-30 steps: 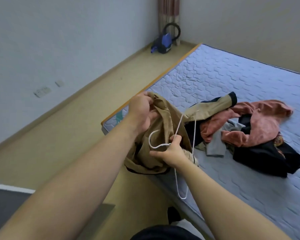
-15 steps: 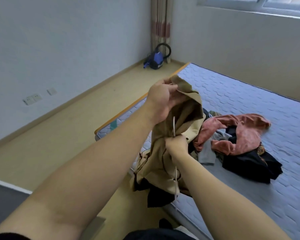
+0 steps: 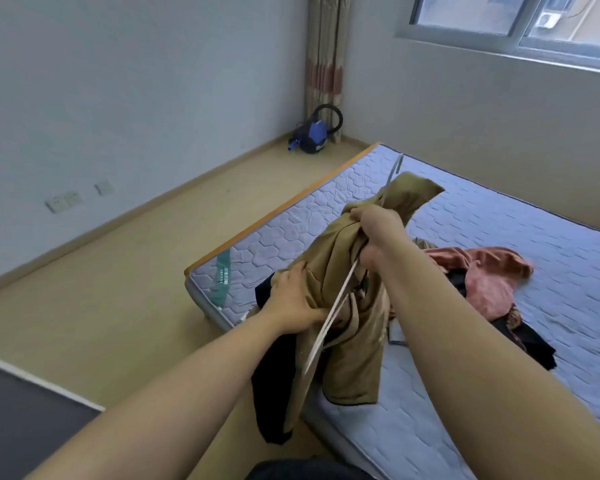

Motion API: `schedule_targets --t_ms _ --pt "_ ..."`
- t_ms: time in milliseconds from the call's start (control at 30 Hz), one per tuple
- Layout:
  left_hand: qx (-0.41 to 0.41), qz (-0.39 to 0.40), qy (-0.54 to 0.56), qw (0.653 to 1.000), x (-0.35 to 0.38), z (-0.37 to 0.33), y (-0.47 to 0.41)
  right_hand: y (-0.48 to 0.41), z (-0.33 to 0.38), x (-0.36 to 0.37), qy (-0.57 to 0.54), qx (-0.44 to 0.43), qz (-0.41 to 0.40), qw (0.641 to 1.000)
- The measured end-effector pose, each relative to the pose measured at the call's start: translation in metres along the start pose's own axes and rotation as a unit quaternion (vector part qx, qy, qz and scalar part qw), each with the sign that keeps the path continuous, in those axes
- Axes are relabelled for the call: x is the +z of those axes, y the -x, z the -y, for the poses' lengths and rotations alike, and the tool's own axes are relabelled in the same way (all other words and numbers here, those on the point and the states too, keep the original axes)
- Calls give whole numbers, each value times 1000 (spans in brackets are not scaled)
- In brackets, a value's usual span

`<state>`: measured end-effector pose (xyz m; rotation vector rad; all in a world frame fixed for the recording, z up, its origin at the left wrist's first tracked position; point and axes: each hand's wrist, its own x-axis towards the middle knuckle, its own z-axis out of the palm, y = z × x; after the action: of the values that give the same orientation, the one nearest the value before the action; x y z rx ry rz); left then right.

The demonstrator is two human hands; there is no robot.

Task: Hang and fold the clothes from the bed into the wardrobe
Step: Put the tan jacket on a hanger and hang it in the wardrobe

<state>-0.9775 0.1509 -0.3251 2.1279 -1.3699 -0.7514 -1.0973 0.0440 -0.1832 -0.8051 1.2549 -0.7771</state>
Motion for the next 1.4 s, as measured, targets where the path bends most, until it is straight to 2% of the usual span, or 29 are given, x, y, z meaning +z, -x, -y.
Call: schedule_targets --t_ms 100,167,267,367,467,533,700,767,833,900,1033,1133,1267,1333,1400 --pt "23 -26 3 999 -9 -18 -2 1 0 -13 28 -13 12 999" --pt "15 -50 3 999 -17 -28 -5 -2 2 -27 -6 -14 38 999" --pt "-21 -41 102 994 -40 -45 -16 -4 8 -52 -23 -49 86 995" --pt "-32 -66 220 973 -69 -70 -31 -8 3 -77 60 -87 122 987" --pt "-29 -82 304 949 -96 -104 -40 -12 -15 -91 173 -114 112 972" --pt "-35 -83 360 929 -108 -123 -48 -7 -26 -94 212 -117 118 963" --pt "-101 -28 526 844 -120 -155 -58 16 -39 -94 209 -87 200 953" --pt "-115 -52 569 812 -122 -163 -60 24 -41 -94 228 -109 221 942" --pt "-125 -66 604 784 -122 -163 -63 25 -46 -90 260 -114 221 933" --pt "-112 -32 623 773 -122 -165 -66 20 -54 -84 220 -115 196 949" --pt "-71 10 580 812 -125 -167 -50 13 -54 -68 91 -60 136 985" --pt "-55 54 467 881 -125 -143 -34 7 -44 -60 2 -1 125 992" --pt "-53 2 269 962 -116 -81 -20 5 -22 -50 -88 73 139 984" --pt "-56 43 159 985 -109 -52 -7 2 -8 -46 -129 80 131 980" --pt "-65 136 102 983 -100 -40 6 -2 5 -42 -153 85 106 979"
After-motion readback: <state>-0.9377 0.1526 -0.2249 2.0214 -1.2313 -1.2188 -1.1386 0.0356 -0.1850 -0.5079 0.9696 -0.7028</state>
